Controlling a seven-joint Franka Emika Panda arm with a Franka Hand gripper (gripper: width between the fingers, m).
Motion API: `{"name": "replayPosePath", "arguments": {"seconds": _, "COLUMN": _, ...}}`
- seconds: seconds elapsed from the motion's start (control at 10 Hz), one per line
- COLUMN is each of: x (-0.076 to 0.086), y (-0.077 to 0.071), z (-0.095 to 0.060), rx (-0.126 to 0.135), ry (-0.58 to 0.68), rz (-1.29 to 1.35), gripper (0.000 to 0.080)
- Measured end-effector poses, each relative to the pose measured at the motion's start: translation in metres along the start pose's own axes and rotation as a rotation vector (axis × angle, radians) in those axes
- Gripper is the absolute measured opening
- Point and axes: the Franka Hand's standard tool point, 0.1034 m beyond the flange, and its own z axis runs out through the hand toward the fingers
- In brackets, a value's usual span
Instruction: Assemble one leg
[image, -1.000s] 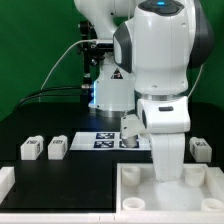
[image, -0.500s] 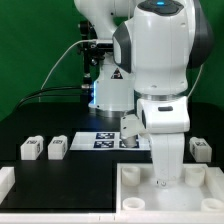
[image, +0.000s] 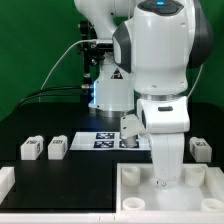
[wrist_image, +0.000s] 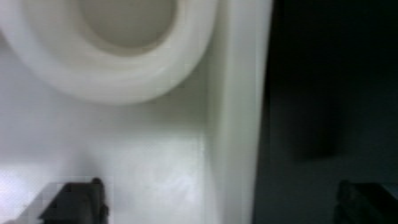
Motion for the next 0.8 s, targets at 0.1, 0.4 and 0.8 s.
{"name": "replayPosePath", "arguments": {"seconds": 0.1, "x": 0.000, "y": 0.001, "z": -0.002, "rx": -0.004, "ry": -0.001, "rz": 0.001, "gripper": 0.0649}}
{"name": "replayPosePath", "arguments": {"seconds": 0.4, "x": 0.004, "y": -0.007, "z": -0.036, "rx": -0.048, "ry": -0.017, "rz": 0.090, "gripper": 0.0649}}
{"name": "replayPosePath", "arguments": {"seconds": 0.8, "x": 0.054, "y": -0.026, "z": -0.054, "rx": -0.066, "ry": -0.004, "rz": 0.514, "gripper": 0.0649}}
